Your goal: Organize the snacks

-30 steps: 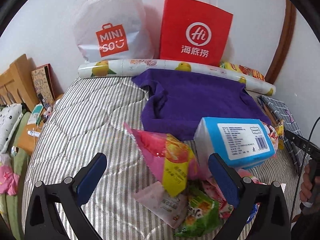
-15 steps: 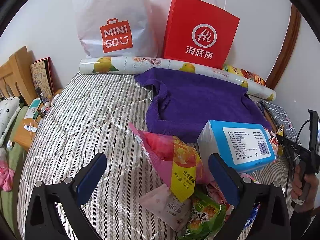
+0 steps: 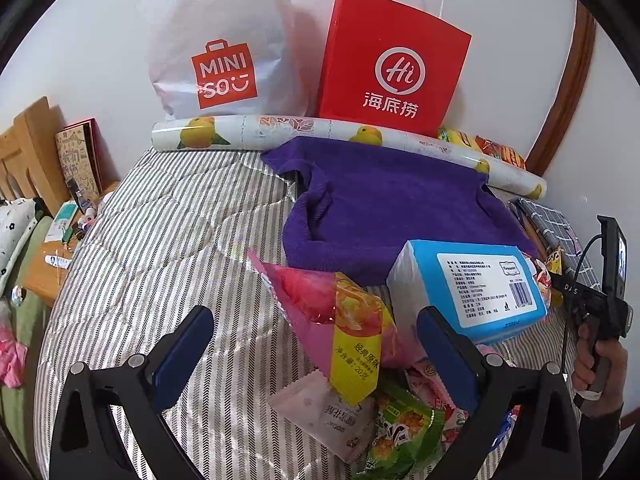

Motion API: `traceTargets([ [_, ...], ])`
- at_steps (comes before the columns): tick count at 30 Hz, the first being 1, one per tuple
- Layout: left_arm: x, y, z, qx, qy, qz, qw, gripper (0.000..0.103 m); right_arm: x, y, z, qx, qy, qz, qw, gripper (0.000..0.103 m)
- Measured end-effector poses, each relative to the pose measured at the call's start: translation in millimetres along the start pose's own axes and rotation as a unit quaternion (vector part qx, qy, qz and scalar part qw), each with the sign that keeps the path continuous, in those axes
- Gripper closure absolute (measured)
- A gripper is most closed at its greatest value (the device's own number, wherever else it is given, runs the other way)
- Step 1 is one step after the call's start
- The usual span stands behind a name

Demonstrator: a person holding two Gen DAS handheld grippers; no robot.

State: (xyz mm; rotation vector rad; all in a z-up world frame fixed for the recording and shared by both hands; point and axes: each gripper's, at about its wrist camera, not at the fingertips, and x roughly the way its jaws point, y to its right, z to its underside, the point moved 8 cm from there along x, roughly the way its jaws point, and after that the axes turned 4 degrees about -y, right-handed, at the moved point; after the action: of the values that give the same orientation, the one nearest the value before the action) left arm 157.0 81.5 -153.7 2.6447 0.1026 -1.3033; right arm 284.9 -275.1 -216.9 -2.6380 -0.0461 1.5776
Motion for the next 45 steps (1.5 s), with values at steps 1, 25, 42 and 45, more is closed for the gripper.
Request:
traceTargets([
  [1, -0.4, -1.2, 0.1, -0.001, 0.0, 0.0, 1.0, 0.001, -0.9, 0.8, -0.1, 0.002, 0.004, 0.001, 1.0, 0.059],
  [25, 8.8, -7.7, 8.7, -0.02, -0.026, 0.013, 0.9994, 0.001, -89.7, -38.0, 21.2, -0.055, 0.073, -0.009, 0.996, 0.061],
  [42, 37.9, -6.1, 0.6, -0.035, -0.053, 0.027, 0.9976, 0.001, -110.4, -76.1, 56.7, -0.092, 0.065, -0.043, 0.993, 0.062],
  [45, 42.3, -6.4, 0.2, -0.038, -0.058, 0.028, 0.9972, 0.002, -111.2, -74.1, 55.6, -0.087, 0.066, -0.043, 0.993, 0.062],
])
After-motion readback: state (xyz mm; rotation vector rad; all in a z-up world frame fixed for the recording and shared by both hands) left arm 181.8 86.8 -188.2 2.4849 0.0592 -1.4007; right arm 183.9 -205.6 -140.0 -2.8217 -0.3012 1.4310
